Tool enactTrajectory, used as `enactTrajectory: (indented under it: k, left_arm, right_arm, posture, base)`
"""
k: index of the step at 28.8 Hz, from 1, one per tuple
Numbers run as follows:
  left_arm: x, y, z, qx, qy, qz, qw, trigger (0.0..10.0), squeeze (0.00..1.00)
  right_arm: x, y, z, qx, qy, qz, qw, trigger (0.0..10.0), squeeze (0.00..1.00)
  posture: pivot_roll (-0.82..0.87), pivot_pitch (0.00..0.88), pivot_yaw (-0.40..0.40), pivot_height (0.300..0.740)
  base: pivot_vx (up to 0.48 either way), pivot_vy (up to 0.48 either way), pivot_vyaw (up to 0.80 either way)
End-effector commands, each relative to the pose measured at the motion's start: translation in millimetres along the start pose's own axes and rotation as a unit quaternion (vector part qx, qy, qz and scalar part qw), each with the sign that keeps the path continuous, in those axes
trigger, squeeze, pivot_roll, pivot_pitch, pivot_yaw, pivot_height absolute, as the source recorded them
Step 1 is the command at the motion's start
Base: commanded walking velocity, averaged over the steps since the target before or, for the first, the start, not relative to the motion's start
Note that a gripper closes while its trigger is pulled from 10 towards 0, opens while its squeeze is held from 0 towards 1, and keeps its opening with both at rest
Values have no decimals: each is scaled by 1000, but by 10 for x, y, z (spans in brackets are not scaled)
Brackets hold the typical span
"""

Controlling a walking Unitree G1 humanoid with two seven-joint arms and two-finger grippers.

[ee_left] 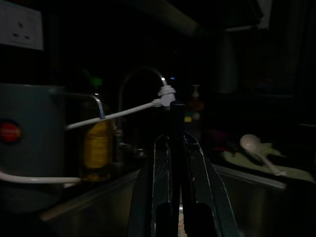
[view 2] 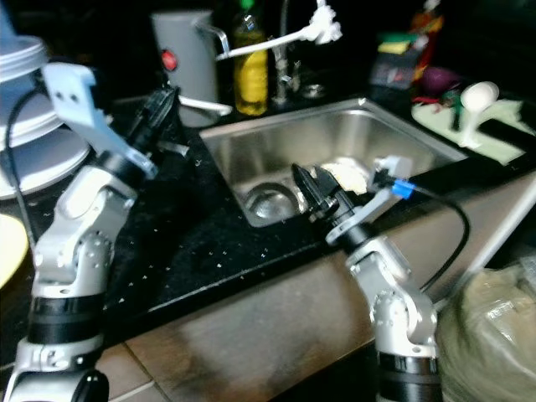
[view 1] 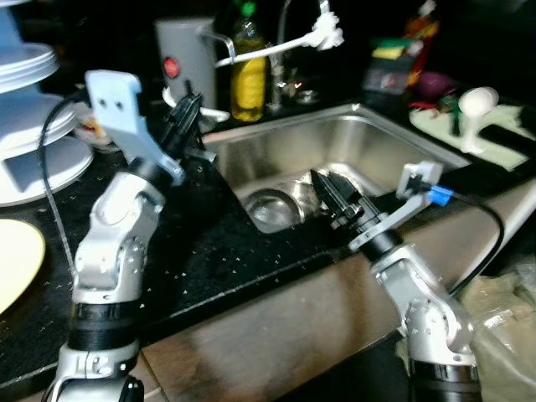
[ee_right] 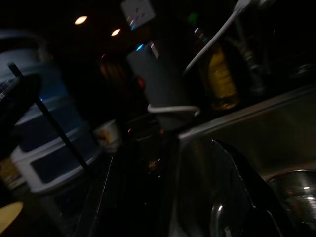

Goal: Kitchen organization

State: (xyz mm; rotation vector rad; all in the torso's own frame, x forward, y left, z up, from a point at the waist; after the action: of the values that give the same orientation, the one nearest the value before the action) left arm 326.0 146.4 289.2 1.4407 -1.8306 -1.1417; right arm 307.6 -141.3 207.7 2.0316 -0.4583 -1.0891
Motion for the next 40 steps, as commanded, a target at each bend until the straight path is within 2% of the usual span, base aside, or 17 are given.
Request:
enactTrajectory:
  k: [1, 8, 12, 40]
  left_arm:
    - [12, -16, 19, -7, 2, -4, 1000, 10000, 0]
    - [5, -10, 42, -10, 7, -23, 1000, 10000, 0]
    - [-25, -28, 65, -16, 24, -28, 999, 10000, 0]
    - [-34, -26, 53, -16, 34, -32, 999, 10000, 0]
  right_arm:
    - [-15, -32, -17, -4, 3, 2, 1000, 10000, 0]
    - [-27, -34, -15, -1, 5, 3, 1000, 10000, 0]
    - [-30, -42, -16, -4, 6, 4, 1000, 10000, 0]
    - [-69, -101, -12, -22, 22, 19, 999, 10000, 0]
  posture:
    - [-85, 0, -31, 740]
    - [-84, 0, -31, 740]
    - [-84, 0, -33, 740]
    - [-86, 0, -37, 740]
  base:
    - [0, 0, 0]
    - [0, 0, 0]
    - [0, -348, 0]
    - [0, -369, 0]
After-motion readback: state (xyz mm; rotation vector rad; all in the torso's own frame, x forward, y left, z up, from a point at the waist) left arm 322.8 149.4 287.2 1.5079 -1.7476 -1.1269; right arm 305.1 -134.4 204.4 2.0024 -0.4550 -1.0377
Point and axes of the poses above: a point about 5 cm out from each wrist's last joint towards the gripper, its own z axis pointing back from the gripper into the wrist, its own y axis along the axis of the wrist's last joint, x = y × z, the point moved 1 cm from there along -z, pointing out of the wrist towards the gripper, and after that the axes turned 10 degrees about -z, right-handed, at the moved point
